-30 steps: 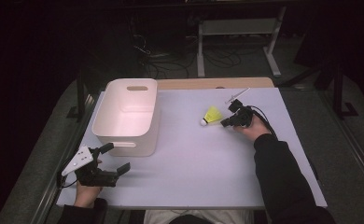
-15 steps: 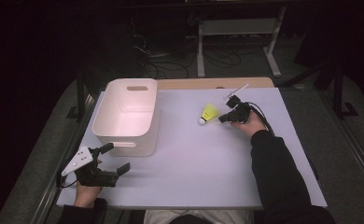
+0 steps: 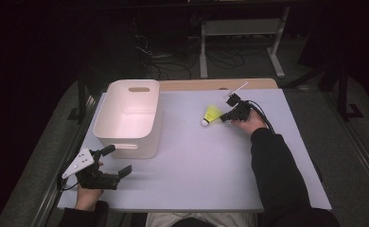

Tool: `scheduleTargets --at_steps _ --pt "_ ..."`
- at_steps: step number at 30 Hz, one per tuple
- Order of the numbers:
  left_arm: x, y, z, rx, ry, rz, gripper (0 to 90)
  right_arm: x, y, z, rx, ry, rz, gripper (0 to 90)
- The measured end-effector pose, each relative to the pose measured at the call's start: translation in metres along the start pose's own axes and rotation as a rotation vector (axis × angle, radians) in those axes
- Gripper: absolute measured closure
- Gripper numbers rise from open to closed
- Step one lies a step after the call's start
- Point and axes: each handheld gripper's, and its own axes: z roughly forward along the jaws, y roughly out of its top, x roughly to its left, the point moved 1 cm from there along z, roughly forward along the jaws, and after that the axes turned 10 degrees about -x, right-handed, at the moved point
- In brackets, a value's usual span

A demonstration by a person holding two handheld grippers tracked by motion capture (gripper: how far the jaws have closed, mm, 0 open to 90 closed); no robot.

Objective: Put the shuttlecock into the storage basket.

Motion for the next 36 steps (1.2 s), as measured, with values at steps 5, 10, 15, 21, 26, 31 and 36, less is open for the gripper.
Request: scheduleTargets --at_steps 5,10,15,21,26,31,36 --pt "0.000 0.000 0.000 -0.002 -0.001 0.000 0.0 0.000 0.005 0.006 -0.014 0.018 -0.001 88.7" --pt "0.000 0.000 0.000 -0.002 -0.002 0.000 0.0 0.000 0.009 0.010 -0.031 0.034 0.013 88.7" --pt "0.000 0.000 -0.001 -0.003 -0.004 0.000 0.0 0.000 0.013 0.011 -0.039 0.037 0.017 88.7" --pt "0.000 0.000 -0.001 -0.003 -0.005 0.000 0.0 -0.001 0.015 0.014 -0.039 0.045 0.019 88.7" --pt "0.000 0.000 -0.001 -0.004 -0.005 -0.001 0.0 0.000 0.020 0.017 -0.046 0.050 0.027 88.7" --pt "0.000 0.000 -0.001 -0.004 -0.005 -0.001 0.0 -0.004 0.023 0.016 -0.068 0.049 0.054 88.7" --pt "0.000 0.000 -0.001 -0.005 -0.005 -0.002 0.0 -0.003 0.024 0.019 -0.073 0.047 0.069 88.7"
